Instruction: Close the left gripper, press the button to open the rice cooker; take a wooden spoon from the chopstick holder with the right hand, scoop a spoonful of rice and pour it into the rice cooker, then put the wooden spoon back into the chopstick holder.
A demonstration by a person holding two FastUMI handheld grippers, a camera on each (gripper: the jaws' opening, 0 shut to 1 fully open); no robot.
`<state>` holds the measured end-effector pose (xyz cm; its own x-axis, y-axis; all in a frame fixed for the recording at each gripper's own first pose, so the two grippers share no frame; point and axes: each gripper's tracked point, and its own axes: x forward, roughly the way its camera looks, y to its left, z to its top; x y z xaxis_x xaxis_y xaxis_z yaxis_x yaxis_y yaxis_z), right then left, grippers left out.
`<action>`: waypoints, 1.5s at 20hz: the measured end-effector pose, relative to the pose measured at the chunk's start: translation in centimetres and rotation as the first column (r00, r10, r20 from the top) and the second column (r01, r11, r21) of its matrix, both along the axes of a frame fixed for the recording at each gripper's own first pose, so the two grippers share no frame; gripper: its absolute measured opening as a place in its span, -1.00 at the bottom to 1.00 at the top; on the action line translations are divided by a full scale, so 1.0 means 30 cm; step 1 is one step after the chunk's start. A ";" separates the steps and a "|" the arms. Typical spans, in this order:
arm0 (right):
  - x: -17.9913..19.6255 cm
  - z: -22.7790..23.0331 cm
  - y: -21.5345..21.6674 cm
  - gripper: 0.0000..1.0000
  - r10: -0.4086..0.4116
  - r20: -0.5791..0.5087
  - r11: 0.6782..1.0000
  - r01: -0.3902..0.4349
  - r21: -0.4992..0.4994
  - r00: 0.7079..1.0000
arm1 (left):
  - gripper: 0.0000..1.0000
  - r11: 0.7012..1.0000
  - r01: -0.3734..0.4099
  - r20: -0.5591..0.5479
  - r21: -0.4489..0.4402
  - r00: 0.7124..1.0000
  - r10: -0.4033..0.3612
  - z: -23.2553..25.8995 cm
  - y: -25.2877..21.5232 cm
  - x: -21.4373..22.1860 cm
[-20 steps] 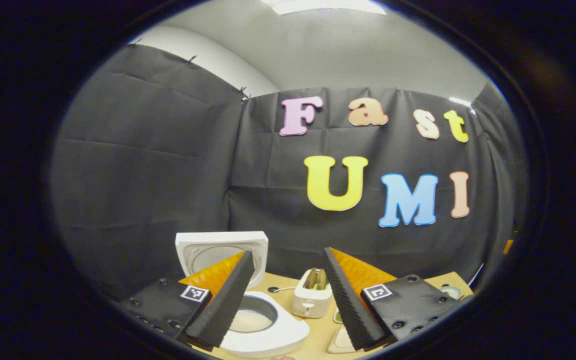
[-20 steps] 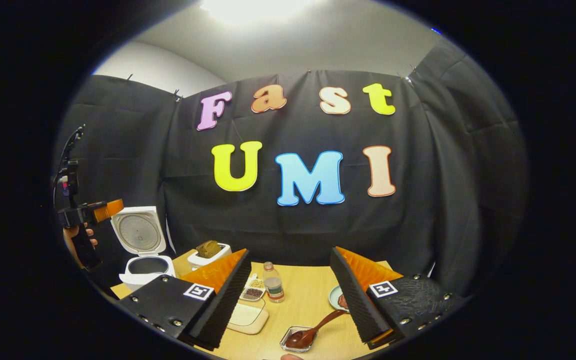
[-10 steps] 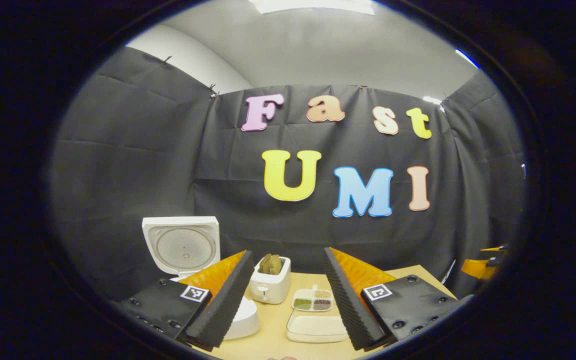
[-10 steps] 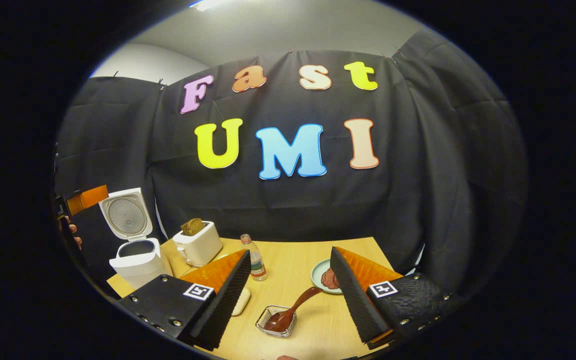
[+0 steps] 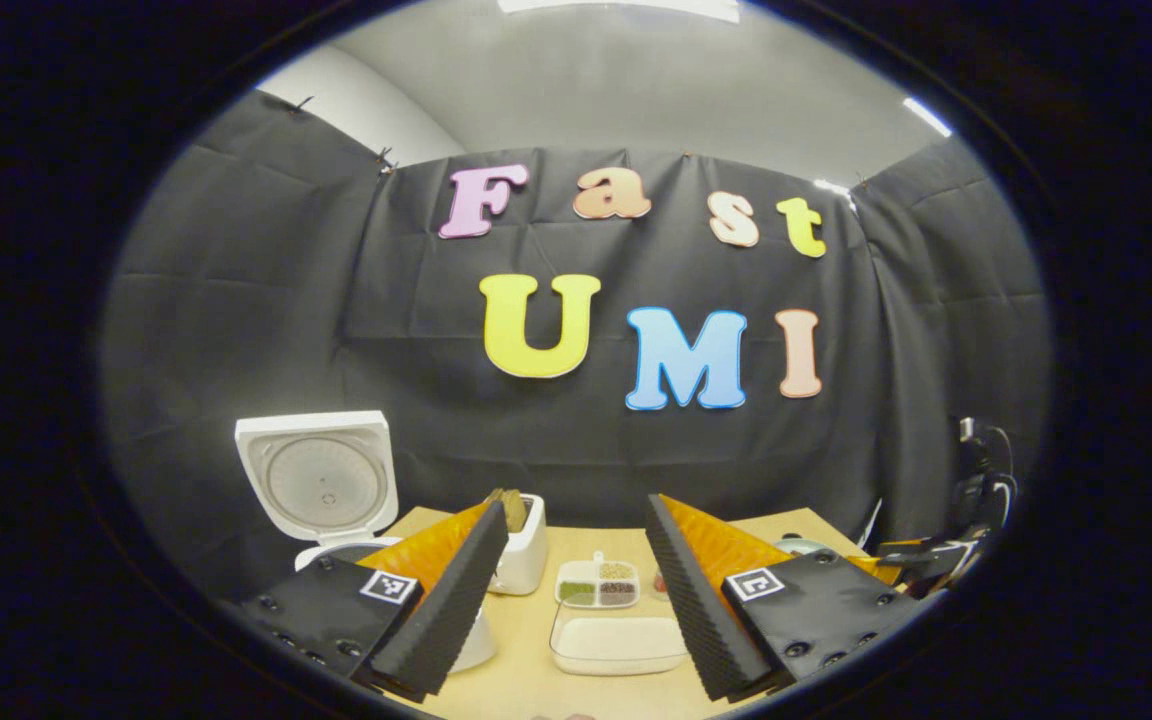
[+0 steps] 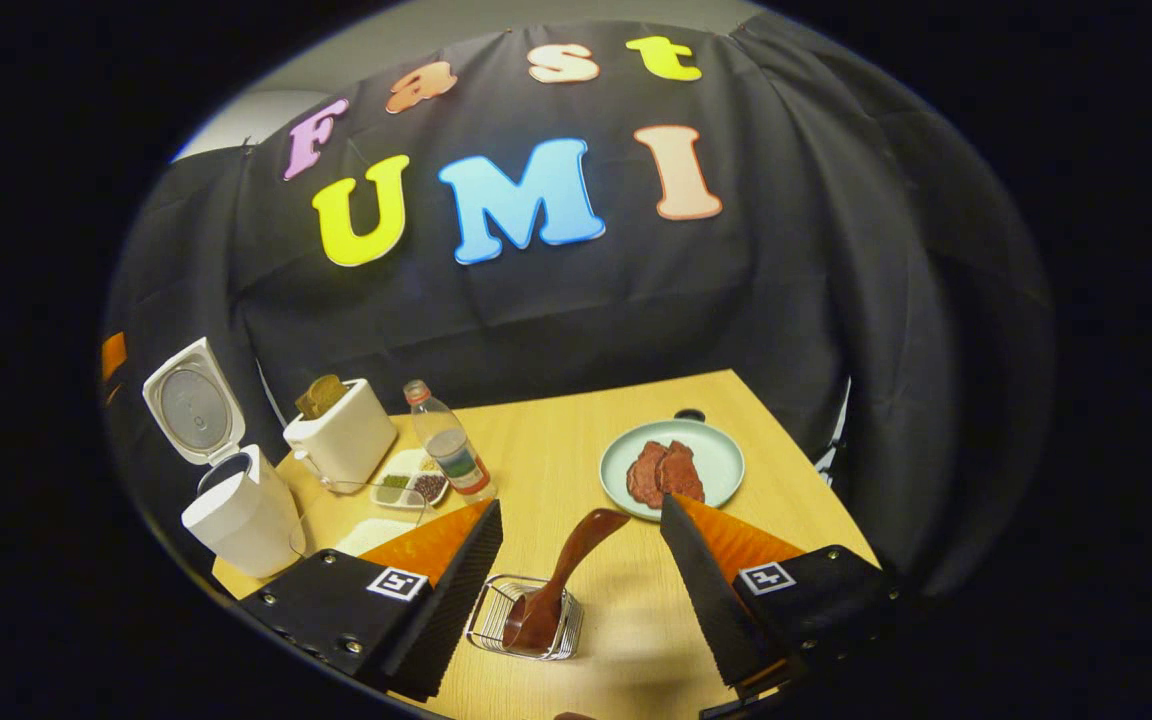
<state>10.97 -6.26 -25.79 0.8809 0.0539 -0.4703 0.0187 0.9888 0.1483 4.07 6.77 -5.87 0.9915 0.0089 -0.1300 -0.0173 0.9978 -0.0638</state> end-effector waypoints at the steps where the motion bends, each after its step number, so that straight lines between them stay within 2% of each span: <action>1: 0.021 -0.045 0.007 0.95 -0.009 -0.033 1.000 0.010 0.007 0.999 | 0.99 1.000 -0.001 -0.007 -0.002 1.000 0.001 -0.013 0.011 0.001; 7: 0.136 -0.230 -0.004 0.92 -0.047 -0.151 0.997 0.056 0.057 0.987 | 1.00 1.000 -0.002 -0.059 0.011 0.998 0.002 -0.078 0.052 0.019; 8: 0.149 -0.225 0.007 0.72 -0.043 -0.149 0.994 0.058 0.095 0.988 | 1.00 1.000 -0.006 -0.064 0.015 0.998 0.007 -0.086 0.070 0.006; 9: 0.157 -0.232 0.018 0.62 -0.041 -0.144 0.992 0.058 0.114 0.989 | 1.00 1.000 -0.009 -0.065 0.015 0.998 0.010 -0.087 0.078 0.009; 10: 0.161 -0.234 0.017 0.31 -0.034 -0.151 0.992 0.052 0.118 0.988 | 1.00 1.000 -0.013 -0.065 0.014 0.998 0.014 -0.084 0.085 0.015; 11: 0.157 -0.235 0.014 0.35 -0.033 -0.164 0.992 0.053 0.117 0.986 | 1.00 1.000 -0.017 -0.062 0.010 0.998 0.018 -0.088 0.093 0.022; 12: 0.145 -0.218 0.016 -0.12 -0.028 -0.174 0.989 0.052 0.136 0.984 | 0.99 1.000 -0.021 -0.065 0.003 0.998 0.021 -0.090 0.095 0.026; 13: 0.155 -0.227 0.038 -0.18 -0.018 -0.180 0.985 0.049 0.166 0.983 | 1.00 1.000 -0.022 -0.066 -0.006 0.998 0.022 -0.093 0.094 0.031; 14: 0.146 -0.223 0.050 -0.36 -0.009 -0.187 0.981 0.045 0.187 0.982 | 1.00 1.000 -0.022 -0.063 -0.014 0.998 0.021 -0.091 0.093 0.040; 15: 0.146 -0.220 0.065 -0.36 -0.002 -0.190 0.974 0.045 0.223 0.982 | 1.00 1.000 -0.021 -0.057 -0.018 0.998 0.020 -0.084 0.088 0.045; 17: 0.123 -0.193 0.087 -0.77 -0.005 -0.198 0.970 0.052 0.237 0.980 | 1.00 1.000 -0.012 -0.045 -0.012 0.999 0.012 -0.073 0.081 0.044; 19: 0.093 -0.146 0.102 -0.77 -0.019 -0.177 0.973 0.059 0.223 0.984 | 1.00 1.000 0.002 -0.034 -0.002 0.999 -0.002 -0.064 0.070 0.036; 20: 0.083 -0.129 0.110 -0.88 -0.019 -0.168 0.973 0.057 0.224 0.986 | 0.99 1.000 0.008 -0.031 0.001 0.999 -0.008 -0.061 0.068 0.029; 23: 0.062 -0.001 0.128 -0.89 -0.026 -0.104 0.977 0.047 0.207 0.994 | 0.86 1.000 0.024 -0.020 0.000 1.000 -0.024 -0.061 0.071 0.010; 24: 0.054 0.055 0.135 -0.89 -0.023 -0.070 0.981 0.036 0.193 0.997 | 1.00 1.000 0.027 -0.017 -0.001 0.999 -0.027 -0.060 0.077 0.002; 25: 0.053 0.114 0.144 -0.89 -0.018 -0.034 0.984 0.024 0.178 0.999 | 0.93 1.000 0.028 -0.014 -0.003 1.000 -0.028 -0.060 0.086 -0.005; 26: 0.051 0.174 0.158 -0.89 -0.010 0.002 0.986 0.010 0.165 1.000 | 1.00 1.000 0.029 -0.013 -0.007 1.000 -0.029 -0.061 0.096 -0.010; 30: 0.083 0.362 0.289 -0.89 0.059 0.114 0.984 -0.077 0.162 0.992 | 1.00 0.999 0.033 -0.010 -0.012 0.999 -0.033 -0.070 0.147 -0.017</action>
